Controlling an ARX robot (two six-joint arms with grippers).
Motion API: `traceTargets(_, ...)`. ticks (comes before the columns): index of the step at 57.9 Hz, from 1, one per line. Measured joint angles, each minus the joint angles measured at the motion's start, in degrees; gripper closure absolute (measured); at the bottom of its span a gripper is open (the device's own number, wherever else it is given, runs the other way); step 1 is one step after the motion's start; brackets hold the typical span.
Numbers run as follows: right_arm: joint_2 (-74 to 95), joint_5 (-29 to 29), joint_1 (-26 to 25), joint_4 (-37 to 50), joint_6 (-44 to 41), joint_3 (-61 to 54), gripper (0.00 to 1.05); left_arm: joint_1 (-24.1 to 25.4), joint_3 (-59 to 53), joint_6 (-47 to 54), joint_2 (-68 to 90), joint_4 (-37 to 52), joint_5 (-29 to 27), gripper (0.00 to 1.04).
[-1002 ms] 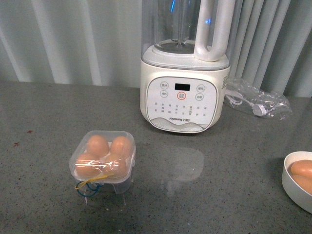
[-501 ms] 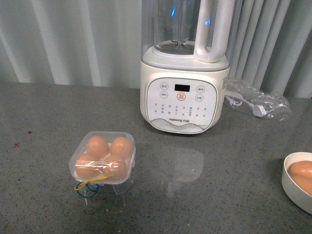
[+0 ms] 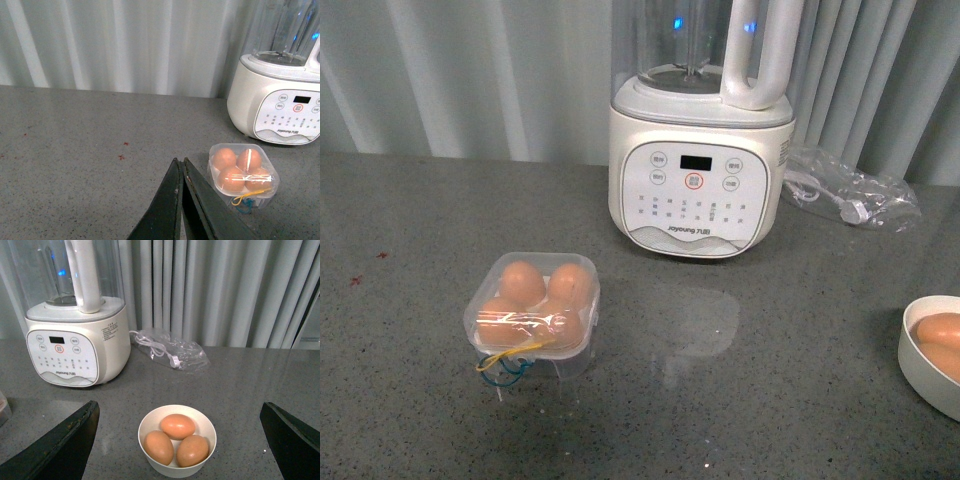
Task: Put egg into box
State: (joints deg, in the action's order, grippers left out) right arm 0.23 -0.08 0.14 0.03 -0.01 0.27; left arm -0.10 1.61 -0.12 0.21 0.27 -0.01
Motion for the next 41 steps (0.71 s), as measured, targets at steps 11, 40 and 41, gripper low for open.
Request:
traceTargets(11,0.0,0.0,0.0,0.0,0.0,0.0,0.07,0.0,0.0,0.0,0.0,-0.2,0.0,0.71)
traceTargets(40,0.0,0.0,0.0,0.0,0.0,0.0,0.07,0.0,0.0,0.0,0.0,-0.2,0.0,0.07)
traceTargets(41,0.0,0.0,0.0,0.0,0.0,0.0,0.07,0.0,0.0,0.0,0.0,-0.2,0.0,0.07)
